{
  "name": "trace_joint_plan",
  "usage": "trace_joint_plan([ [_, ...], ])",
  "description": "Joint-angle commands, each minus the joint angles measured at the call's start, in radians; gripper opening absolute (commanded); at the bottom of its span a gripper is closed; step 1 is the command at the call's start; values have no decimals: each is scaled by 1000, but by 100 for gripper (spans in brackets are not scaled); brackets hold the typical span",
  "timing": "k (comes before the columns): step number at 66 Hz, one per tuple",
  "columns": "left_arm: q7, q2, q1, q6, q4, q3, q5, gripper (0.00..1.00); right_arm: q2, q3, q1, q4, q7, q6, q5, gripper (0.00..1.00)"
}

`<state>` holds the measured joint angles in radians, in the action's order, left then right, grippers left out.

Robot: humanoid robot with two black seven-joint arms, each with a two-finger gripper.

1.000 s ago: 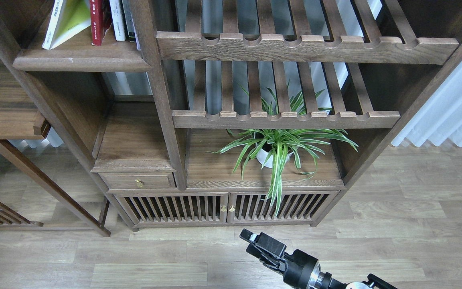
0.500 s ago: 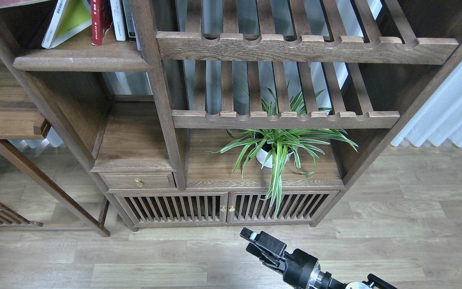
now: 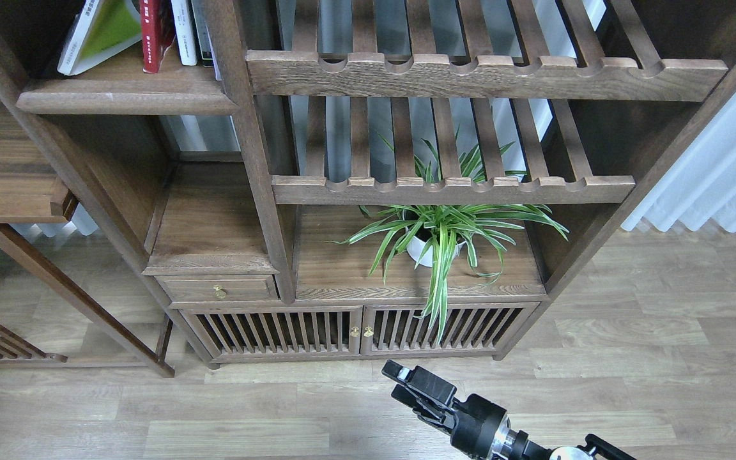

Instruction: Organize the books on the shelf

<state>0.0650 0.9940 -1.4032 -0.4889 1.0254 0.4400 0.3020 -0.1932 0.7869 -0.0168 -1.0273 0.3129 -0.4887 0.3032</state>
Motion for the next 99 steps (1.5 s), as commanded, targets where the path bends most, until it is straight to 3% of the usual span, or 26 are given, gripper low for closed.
trace_joint_plan([
  [1,6,14,4,0,1,-4,-1,11,0,0,-2,0,0,0,-1,99],
  [58,4,-40,-40,0,-85,26,-199,11,0,0,-2,-5,0,0,4,99],
  [85,-1,-144,-89,0,-162,74,-405,12,0,-2,-2,-5,-2,0,7,99],
  [99,-27,-193,-89,0,-182,150,-555,13,0,-2,-5,-5,-2,0,19,99],
])
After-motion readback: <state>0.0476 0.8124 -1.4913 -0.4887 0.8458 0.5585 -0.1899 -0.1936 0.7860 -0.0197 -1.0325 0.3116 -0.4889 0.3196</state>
